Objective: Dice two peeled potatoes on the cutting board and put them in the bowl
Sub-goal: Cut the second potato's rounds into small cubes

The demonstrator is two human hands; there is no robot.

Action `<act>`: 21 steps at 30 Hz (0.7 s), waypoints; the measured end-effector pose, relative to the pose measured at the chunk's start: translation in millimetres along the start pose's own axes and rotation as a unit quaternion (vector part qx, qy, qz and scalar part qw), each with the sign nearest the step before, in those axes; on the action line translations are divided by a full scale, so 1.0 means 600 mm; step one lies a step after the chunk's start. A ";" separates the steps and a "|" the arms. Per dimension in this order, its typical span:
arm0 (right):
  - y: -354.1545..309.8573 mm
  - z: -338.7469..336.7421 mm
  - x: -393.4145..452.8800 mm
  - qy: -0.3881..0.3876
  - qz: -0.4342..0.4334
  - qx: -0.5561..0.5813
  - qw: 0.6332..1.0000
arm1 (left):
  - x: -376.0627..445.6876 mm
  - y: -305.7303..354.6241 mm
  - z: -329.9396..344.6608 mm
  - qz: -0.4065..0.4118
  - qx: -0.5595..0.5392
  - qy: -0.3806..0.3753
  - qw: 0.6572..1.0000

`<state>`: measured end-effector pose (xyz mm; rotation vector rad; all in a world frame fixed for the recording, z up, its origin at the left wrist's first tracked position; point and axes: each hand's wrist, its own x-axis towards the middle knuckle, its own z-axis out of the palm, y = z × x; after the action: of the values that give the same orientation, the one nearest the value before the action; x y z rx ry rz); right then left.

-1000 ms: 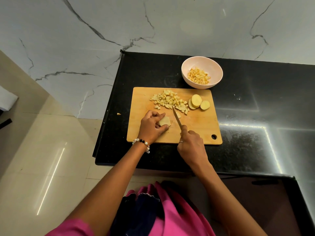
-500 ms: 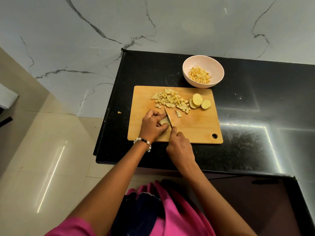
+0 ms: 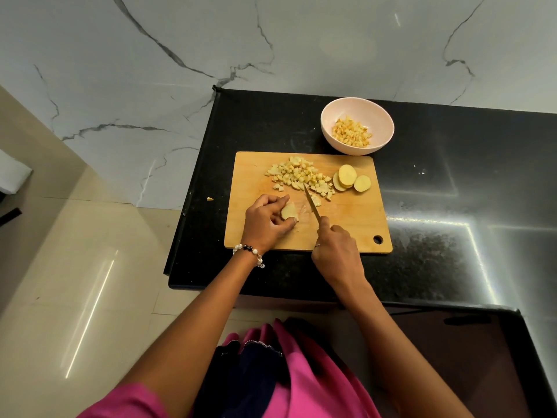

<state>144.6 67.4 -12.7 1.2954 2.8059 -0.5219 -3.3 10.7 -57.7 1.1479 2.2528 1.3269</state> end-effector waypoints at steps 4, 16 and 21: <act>-0.014 0.010 -0.017 -0.013 -0.033 0.062 0.997 | 0.000 0.002 -0.003 0.005 0.010 0.003 1.000; -0.055 0.030 -0.018 -0.023 -0.022 -0.013 0.999 | 0.002 0.006 0.000 0.008 0.031 0.018 0.999; -0.049 0.031 -0.044 -0.040 -0.019 -0.029 0.999 | 0.000 0.005 0.002 0.003 0.028 0.021 0.999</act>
<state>137.5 24.3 -17.7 1.1855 2.7646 -0.4779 -1.4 12.2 -55.6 1.1559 2.3316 1.3102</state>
